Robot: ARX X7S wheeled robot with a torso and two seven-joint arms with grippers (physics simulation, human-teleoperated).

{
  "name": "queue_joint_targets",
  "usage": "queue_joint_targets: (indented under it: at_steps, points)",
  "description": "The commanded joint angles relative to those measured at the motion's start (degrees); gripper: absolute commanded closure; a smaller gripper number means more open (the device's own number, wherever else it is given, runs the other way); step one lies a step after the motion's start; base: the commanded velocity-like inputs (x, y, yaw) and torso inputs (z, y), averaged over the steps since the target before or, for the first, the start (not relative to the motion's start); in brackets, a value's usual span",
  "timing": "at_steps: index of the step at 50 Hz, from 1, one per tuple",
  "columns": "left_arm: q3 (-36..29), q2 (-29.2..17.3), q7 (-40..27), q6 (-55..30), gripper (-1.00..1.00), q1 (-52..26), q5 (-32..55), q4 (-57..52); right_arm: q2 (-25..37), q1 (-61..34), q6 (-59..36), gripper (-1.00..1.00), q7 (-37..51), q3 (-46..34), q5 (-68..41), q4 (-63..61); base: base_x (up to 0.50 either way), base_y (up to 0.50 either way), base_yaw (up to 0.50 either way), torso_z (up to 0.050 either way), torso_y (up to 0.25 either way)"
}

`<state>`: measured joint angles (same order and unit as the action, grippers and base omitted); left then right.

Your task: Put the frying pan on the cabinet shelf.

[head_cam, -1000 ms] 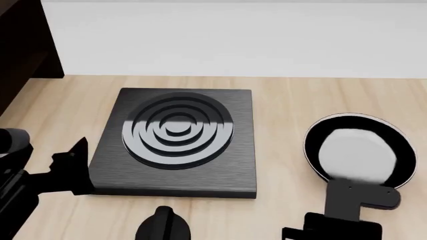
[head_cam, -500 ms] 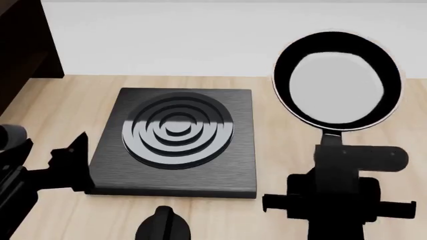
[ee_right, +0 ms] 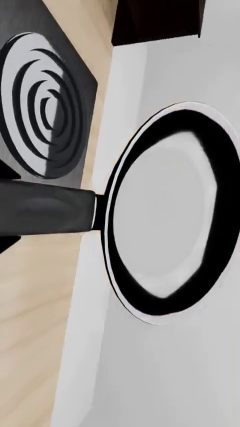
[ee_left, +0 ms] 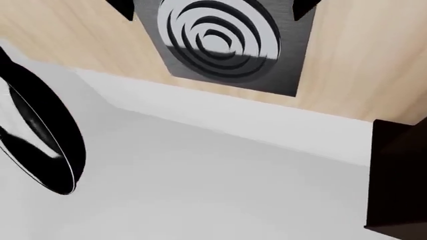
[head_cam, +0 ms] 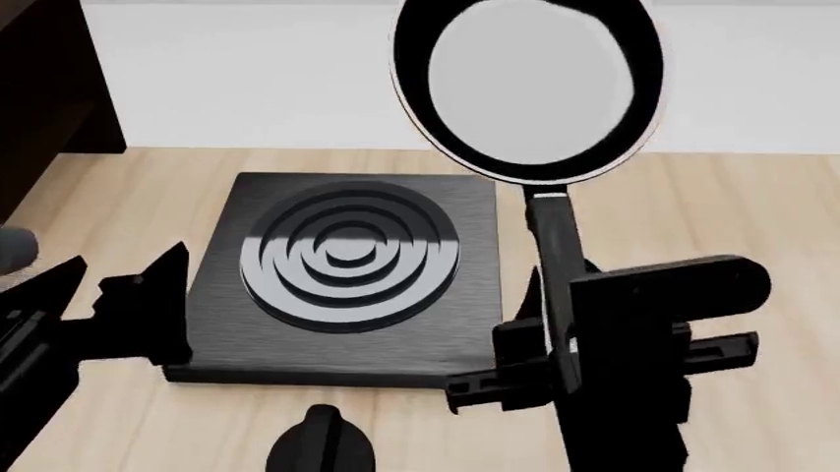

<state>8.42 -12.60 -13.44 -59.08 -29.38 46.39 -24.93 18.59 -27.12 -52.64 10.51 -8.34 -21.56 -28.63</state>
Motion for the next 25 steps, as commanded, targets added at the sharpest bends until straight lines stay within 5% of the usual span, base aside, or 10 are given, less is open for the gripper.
queue_joint_targets:
  at_steps: [1,13,25]
  points:
    - [6.82,2.29,-0.07,-5.77,-1.00,-4.70,10.19,-1.86,1.43,-3.13,4.09,1.00,-7.33,-0.01,1.51,-2.16,0.00,0.00,0.00,0.000,0.000]
    - [16.34,4.27,-16.20,-18.79,-1.00,-14.05,36.70,2.18,0.93,-1.86,4.39,1.00,-7.86,-1.74,0.50,-4.84,0.00,0.00,0.00,0.001,0.002]
    - [9.38,2.21,-30.79,-22.17,-1.00,-15.80,58.26,4.15,0.96,-1.98,0.89,1.00,-7.27,-2.04,-1.68,-10.59,0.00,0.00,0.00,0.000,0.002]
